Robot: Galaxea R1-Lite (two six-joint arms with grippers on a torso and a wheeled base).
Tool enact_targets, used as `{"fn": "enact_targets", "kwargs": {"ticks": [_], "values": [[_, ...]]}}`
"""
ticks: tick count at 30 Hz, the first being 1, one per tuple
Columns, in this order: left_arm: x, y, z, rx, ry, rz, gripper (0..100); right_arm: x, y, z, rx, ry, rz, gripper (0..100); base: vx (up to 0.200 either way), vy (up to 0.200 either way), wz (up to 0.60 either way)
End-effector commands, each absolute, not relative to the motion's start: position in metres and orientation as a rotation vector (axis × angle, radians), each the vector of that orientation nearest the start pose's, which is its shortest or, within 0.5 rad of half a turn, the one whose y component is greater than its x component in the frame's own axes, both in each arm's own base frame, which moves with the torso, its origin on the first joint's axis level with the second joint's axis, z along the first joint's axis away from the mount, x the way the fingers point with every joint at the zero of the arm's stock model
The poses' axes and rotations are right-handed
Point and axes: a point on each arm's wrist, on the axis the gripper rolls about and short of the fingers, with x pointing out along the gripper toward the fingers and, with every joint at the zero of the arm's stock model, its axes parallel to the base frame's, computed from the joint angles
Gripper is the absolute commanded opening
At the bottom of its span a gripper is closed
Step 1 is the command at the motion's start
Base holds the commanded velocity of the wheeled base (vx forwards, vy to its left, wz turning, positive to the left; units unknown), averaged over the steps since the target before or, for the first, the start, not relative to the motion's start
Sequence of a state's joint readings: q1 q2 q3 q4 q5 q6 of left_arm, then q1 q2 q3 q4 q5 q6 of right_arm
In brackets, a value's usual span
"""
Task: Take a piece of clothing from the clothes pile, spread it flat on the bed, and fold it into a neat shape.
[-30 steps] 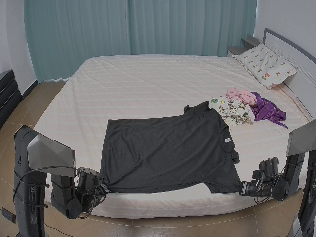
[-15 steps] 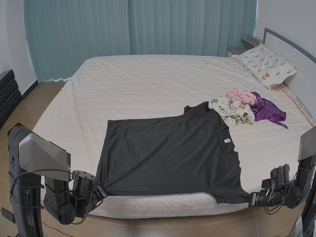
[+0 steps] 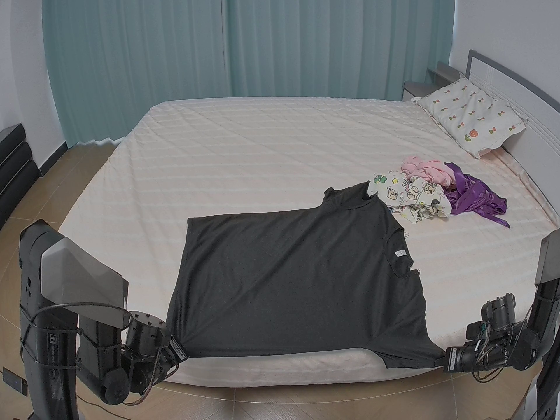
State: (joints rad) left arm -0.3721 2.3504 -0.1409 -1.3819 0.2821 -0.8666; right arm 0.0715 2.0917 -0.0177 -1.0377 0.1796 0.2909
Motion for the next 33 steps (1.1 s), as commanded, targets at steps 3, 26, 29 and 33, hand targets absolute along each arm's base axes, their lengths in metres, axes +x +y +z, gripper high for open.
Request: {"fn": "enact_targets", "kwargs": {"ticks": [3,26,29,33], "values": [[0.209,-0.082,-0.046,-0.545,0.769,0.227,0,0.175,0.016,-0.011,0.313,1.072,0.077,0,0.0,0.0,0.0],[0.216,-0.09,-0.009,-0.562,0.59,0.073,0,0.215,0.02,0.032,0.318,0.739,0.152,0,0.0,0.0,0.0],[0.229,-0.089,-0.007,-0.574,0.548,0.079,0,0.228,0.021,0.038,0.316,0.692,0.16,0,0.0,0.0,0.0],[0.246,-0.088,-0.007,-0.573,0.561,0.113,0,0.241,0.027,0.042,0.31,0.661,0.182,0,0.0,0.0,0.0]]}}
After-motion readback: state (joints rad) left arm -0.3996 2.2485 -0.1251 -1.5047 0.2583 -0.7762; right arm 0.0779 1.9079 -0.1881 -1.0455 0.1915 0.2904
